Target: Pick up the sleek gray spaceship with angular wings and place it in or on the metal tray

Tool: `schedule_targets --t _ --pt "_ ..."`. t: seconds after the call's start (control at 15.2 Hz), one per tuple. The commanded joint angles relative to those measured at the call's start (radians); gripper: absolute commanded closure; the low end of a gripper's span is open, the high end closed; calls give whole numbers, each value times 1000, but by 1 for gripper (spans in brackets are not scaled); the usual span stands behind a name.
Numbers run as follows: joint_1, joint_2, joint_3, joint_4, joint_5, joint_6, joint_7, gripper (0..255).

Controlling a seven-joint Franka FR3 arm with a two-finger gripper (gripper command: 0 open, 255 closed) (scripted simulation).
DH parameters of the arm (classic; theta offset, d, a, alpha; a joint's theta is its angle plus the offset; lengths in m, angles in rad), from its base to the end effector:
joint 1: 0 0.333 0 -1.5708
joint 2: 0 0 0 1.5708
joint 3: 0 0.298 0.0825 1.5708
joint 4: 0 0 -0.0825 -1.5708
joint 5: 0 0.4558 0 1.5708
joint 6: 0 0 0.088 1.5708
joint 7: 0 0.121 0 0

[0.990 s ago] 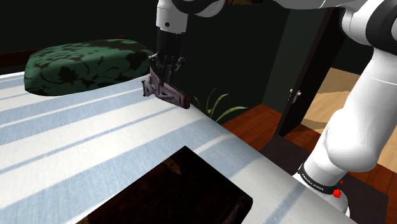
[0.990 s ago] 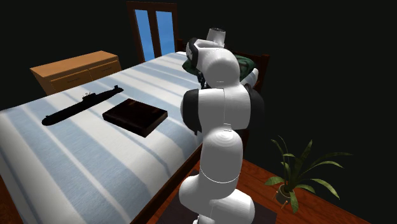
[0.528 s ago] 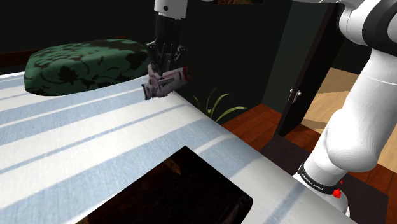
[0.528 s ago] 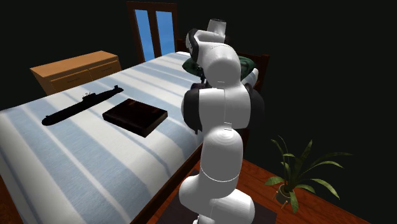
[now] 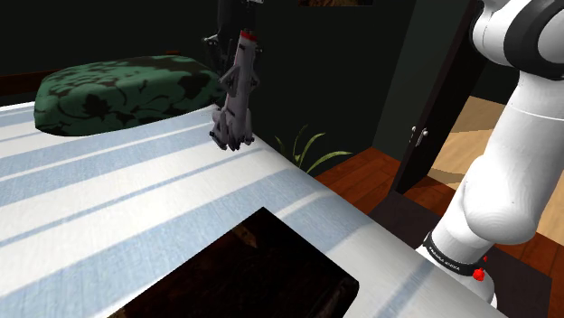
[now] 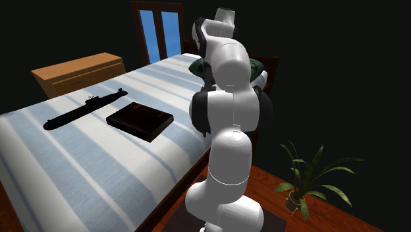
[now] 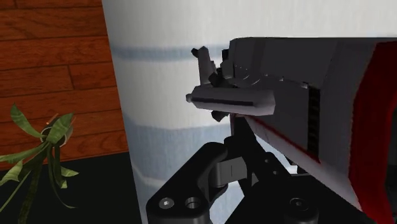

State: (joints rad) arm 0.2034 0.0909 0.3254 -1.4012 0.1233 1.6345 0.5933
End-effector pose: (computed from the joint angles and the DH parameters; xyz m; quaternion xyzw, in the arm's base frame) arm 0.5675 0.3368 0.6374 -0.9938 0.0331 -0.0217 0.1034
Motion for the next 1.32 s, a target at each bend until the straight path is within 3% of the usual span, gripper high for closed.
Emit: schedule_targets --t 0.0,0.13,0.66,1.25 --pt "2 13 1 42 -5 -29 5 255" --pt "3 21 2 68 -8 -47 9 255" --pt "74 -123 70 -105 18 11 148 255" --pt "161 -201 174 -184 24 44 338 255"
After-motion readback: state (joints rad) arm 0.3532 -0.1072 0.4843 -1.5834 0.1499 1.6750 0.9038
